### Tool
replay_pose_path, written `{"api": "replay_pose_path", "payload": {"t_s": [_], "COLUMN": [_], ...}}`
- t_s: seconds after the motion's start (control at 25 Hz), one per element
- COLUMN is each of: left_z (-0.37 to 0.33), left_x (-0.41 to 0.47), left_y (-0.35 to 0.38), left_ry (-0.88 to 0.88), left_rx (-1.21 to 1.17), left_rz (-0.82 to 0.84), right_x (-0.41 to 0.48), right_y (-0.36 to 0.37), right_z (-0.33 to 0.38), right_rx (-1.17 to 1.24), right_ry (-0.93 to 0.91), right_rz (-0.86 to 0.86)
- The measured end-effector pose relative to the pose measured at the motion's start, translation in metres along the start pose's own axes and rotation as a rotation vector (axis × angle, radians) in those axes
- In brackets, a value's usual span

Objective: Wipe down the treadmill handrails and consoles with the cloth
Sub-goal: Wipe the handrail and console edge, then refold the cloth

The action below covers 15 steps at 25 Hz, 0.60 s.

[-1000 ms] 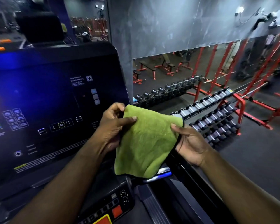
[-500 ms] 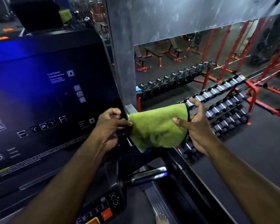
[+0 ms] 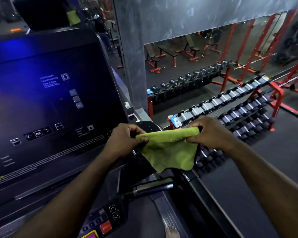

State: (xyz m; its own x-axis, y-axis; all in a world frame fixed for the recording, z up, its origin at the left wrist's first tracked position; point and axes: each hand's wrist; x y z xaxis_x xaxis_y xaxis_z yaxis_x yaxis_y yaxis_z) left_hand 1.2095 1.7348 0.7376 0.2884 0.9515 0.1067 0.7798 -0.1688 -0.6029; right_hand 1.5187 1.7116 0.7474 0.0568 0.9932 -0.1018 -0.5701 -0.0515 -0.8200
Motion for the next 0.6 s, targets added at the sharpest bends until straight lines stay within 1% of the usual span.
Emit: {"api": "replay_pose_path", "payload": {"t_s": [0.04, 0.08, 0.12, 0.16, 0.2, 0.24, 0.32, 0.36, 0.4, 0.48, 0.52, 0.56, 0.6], "left_z": [-0.001, -0.002, -0.003, -0.005, -0.006, -0.008, -0.012, -0.013, -0.012, -0.013, -0.017, -0.023, -0.029], "left_x": [-0.002, -0.005, -0.009, -0.015, -0.021, -0.028, -0.040, -0.042, -0.042, -0.037, -0.034, -0.031, -0.030], "left_y": [-0.003, -0.005, -0.007, -0.006, -0.001, 0.008, 0.033, 0.045, 0.053, 0.058, 0.058, 0.058, 0.056], "left_ry": [-0.013, -0.043, -0.075, -0.091, -0.097, -0.104, -0.151, -0.191, -0.228, -0.224, -0.198, -0.173, -0.153], "left_rx": [-0.079, -0.250, -0.505, -0.769, -0.943, -0.980, -0.922, -0.911, -0.927, -0.979, -0.997, -0.994, -0.989], "left_rz": [0.003, -0.012, -0.035, -0.049, -0.044, -0.008, 0.050, 0.018, -0.043, -0.141, -0.165, -0.180, -0.185], "right_x": [0.002, 0.002, -0.002, -0.006, -0.010, -0.011, -0.008, -0.006, -0.005, -0.014, -0.024, -0.036, -0.046], "right_y": [0.001, 0.004, 0.009, 0.016, 0.025, 0.034, 0.050, 0.055, 0.059, 0.067, 0.074, 0.082, 0.094], "right_z": [-0.006, -0.012, -0.013, -0.012, -0.009, -0.008, -0.003, 0.002, 0.008, 0.020, 0.028, 0.040, 0.051], "right_rx": [0.154, 0.424, 0.766, 1.050, 1.242, 1.315, 1.309, 1.249, 1.132, 0.785, 0.602, 0.444, 0.339], "right_ry": [-0.020, -0.024, -0.016, 0.019, 0.059, 0.111, 0.158, 0.167, 0.171, 0.150, 0.084, -0.049, -0.189], "right_rz": [0.000, 0.031, 0.102, 0.181, 0.219, 0.219, 0.166, 0.101, -0.009, -0.287, -0.421, -0.515, -0.543]}}
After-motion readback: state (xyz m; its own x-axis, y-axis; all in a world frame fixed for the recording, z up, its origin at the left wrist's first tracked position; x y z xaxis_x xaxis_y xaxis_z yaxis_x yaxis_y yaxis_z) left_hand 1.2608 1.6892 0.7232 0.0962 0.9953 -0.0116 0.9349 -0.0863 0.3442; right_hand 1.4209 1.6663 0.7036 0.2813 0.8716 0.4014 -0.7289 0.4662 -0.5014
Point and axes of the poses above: each hand's wrist, its own x-axis towards the middle knuckle, its own y-axis out of the palm, z = x × y, and after that the axes turned 8 degrees about y, right-handed
